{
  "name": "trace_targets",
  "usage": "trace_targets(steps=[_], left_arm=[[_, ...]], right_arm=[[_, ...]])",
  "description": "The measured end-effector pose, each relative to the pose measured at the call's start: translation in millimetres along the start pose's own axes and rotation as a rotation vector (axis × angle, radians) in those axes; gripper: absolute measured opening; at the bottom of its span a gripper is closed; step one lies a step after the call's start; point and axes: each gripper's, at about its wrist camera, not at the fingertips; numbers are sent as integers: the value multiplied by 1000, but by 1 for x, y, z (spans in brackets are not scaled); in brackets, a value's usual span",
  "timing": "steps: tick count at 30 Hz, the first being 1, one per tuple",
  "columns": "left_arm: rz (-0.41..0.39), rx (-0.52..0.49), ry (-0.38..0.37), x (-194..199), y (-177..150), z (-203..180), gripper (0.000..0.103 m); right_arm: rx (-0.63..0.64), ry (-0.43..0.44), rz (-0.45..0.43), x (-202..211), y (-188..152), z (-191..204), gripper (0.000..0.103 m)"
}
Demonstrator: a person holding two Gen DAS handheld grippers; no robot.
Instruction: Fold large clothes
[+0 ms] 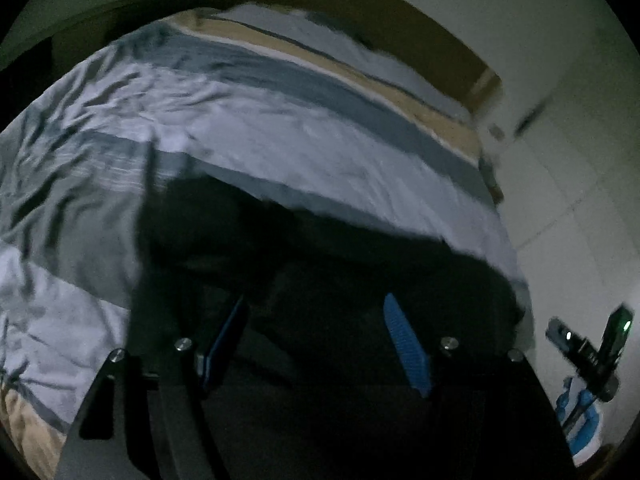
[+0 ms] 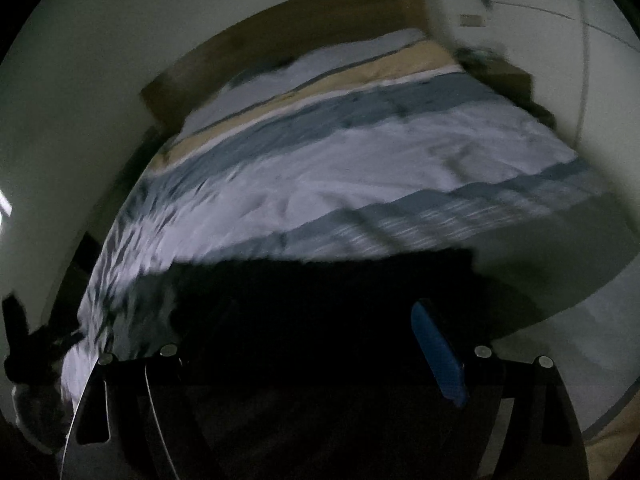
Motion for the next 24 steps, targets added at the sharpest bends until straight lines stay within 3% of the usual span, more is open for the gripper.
trace_targets(steps=[6,10,17,24], left_arm=[[24,-108,-9,-42,-26,-57,69],[31,-191,27,-75,-31,-84,69],[45,-210,118,-131,-16,-86,70],[40,-231,161,-157,-11,-80,72]], right_arm=[[139,26,35,-42,-23,61,87],[189,8,55,-69,-27,73,87],[187,-71,90,-124,-18,60,91],[178,-91,124,-153,-18,55,95]])
Point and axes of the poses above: each gripper's, at about its wrist camera, not at the fingertips, and x roughly against the way its jaws point, z to its left, y to its top, and after that the axes turned 2 degrees about x, right-handed
